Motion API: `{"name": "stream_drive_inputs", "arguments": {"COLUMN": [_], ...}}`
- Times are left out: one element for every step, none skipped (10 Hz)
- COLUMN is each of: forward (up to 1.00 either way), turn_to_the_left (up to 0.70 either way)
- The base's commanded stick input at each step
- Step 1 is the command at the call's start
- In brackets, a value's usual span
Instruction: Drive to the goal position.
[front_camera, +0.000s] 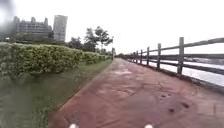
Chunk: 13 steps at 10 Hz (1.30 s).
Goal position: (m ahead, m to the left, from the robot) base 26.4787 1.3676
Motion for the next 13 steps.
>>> {"name": "stream_drive_inputs", "arguments": {"forward": [0.85, 0.85, 0.85, 0.85, 0.85, 0.85, 0.85, 0.85, 0.85, 0.85, 0.85, 0.85, 0.85], "turn_to_the_left": [0.01, 0.01, 0.01, 0.01, 0.01, 0.01, 0.01, -0.08, -0.22, -0.29, -0.33, -0.33, -0.33]}}
